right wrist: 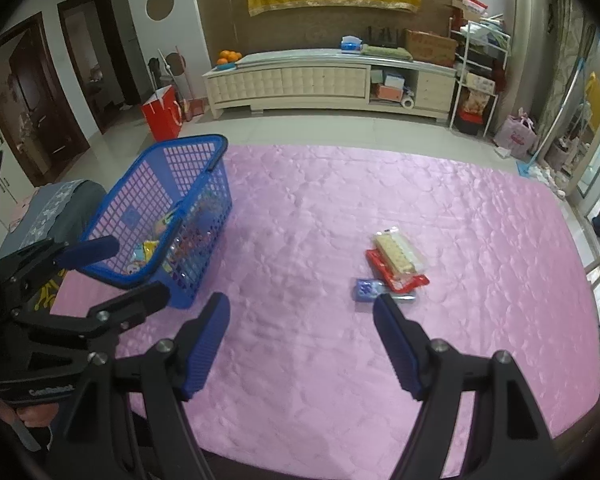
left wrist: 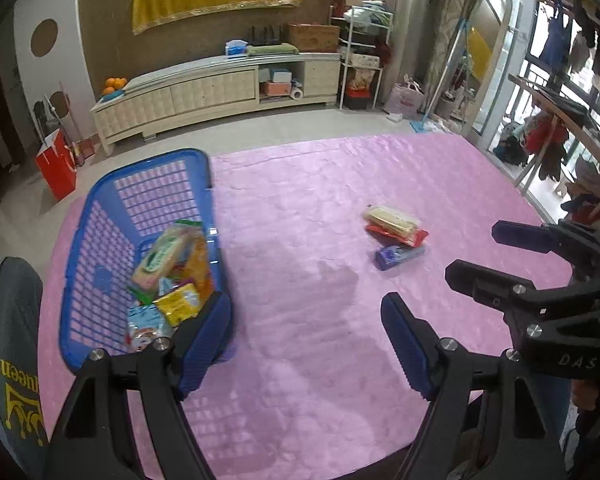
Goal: Organize snacks
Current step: 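Move both tools toward the cracker pack, red packet and gum roll, then grasp the clear cracker pack with the right tool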
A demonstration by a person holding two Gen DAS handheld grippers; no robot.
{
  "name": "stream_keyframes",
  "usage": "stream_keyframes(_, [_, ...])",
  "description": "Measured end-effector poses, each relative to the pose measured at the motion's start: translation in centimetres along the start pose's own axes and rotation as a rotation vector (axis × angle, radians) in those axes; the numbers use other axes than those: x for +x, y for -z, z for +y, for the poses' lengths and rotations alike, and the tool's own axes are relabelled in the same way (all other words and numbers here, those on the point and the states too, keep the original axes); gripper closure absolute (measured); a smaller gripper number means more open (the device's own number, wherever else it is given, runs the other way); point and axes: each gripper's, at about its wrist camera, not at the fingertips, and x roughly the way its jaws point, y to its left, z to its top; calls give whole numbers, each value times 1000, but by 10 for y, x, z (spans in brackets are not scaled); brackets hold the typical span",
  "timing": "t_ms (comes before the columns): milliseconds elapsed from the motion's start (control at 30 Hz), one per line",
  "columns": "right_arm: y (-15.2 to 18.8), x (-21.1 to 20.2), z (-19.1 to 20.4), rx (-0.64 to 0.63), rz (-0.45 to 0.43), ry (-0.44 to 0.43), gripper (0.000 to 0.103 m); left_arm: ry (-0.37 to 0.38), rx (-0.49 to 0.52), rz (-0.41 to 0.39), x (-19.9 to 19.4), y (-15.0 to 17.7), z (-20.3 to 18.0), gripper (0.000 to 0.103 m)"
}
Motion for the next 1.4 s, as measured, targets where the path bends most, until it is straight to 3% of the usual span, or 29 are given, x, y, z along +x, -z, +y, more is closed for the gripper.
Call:
stream_keyframes(567, [-3,26,-76,-20,71,27,25,14,16,80,55,-27,-51,27])
stream_keyframes(1067, [-31,119,-113,-67,244,7,25,-29,79,192,142,-59,-66,27])
stream_keyframes(1400, [-40,183,-128,6,296,-17,25,-1,24,266,199,-58,-47,27])
